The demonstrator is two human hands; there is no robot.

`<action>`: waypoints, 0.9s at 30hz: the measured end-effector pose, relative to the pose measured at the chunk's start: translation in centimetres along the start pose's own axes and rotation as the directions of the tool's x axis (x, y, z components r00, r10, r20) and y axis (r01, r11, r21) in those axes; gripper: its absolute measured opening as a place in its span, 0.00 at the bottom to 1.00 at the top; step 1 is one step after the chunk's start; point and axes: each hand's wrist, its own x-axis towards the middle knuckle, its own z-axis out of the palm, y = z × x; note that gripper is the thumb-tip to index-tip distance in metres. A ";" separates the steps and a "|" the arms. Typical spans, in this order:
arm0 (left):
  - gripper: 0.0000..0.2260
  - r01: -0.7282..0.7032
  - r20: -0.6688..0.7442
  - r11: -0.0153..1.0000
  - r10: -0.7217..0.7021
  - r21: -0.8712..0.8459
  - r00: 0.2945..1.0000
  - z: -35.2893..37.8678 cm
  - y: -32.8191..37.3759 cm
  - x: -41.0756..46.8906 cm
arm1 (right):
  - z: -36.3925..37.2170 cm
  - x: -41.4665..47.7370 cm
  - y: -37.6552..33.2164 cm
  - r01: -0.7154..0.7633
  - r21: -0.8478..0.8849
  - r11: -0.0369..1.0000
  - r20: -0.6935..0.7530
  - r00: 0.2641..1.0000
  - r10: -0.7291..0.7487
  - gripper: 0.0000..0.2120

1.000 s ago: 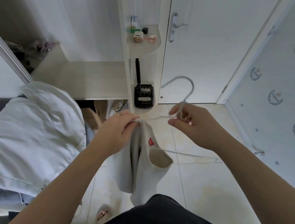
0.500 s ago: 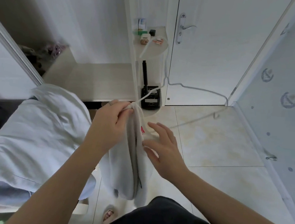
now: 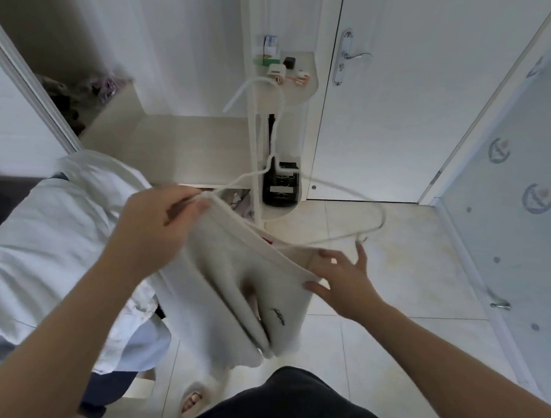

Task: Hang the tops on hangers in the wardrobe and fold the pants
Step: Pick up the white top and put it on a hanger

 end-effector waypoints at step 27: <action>0.18 0.079 0.174 0.961 -0.033 -0.264 0.984 1.1 -3.1 1.4 | -15.3 -1.7 -0.5 -0.030 0.667 0.745 -0.041 0.996 0.077 0.17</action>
